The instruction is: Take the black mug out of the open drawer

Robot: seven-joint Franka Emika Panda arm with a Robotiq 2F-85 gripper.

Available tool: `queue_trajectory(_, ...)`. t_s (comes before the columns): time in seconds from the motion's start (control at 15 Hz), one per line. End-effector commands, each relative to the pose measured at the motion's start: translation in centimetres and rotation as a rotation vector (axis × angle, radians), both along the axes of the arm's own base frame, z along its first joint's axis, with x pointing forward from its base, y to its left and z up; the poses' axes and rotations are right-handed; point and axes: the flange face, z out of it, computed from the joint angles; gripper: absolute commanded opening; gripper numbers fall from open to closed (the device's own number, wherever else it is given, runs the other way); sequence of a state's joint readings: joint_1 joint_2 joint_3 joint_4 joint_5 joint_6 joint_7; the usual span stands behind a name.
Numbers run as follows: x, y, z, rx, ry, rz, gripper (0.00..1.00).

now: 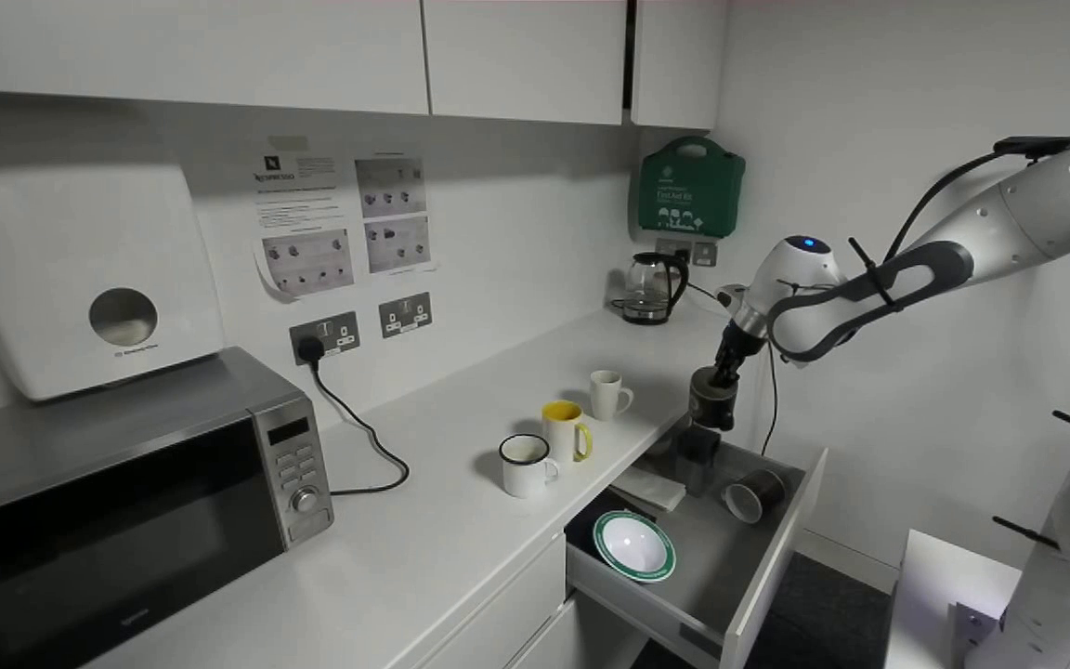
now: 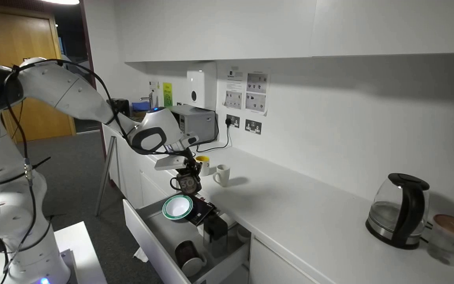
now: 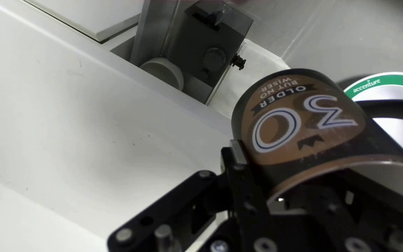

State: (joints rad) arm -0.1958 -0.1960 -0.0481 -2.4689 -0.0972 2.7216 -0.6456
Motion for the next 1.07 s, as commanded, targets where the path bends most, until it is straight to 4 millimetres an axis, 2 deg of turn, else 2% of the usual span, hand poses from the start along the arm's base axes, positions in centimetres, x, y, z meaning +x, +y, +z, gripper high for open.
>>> queue_trajectory(0.0, 0.03, 0.1, -0.03, 0.0, 0.001, 0.0, 0.11)
queue_trajectory(0.93, 0.03, 0.08, -0.03, 0.0, 0.001, 0.0, 0.11)
queue_trajectory(1.0, 0.03, 0.08, -0.03, 0.0, 0.001, 0.0, 0.03)
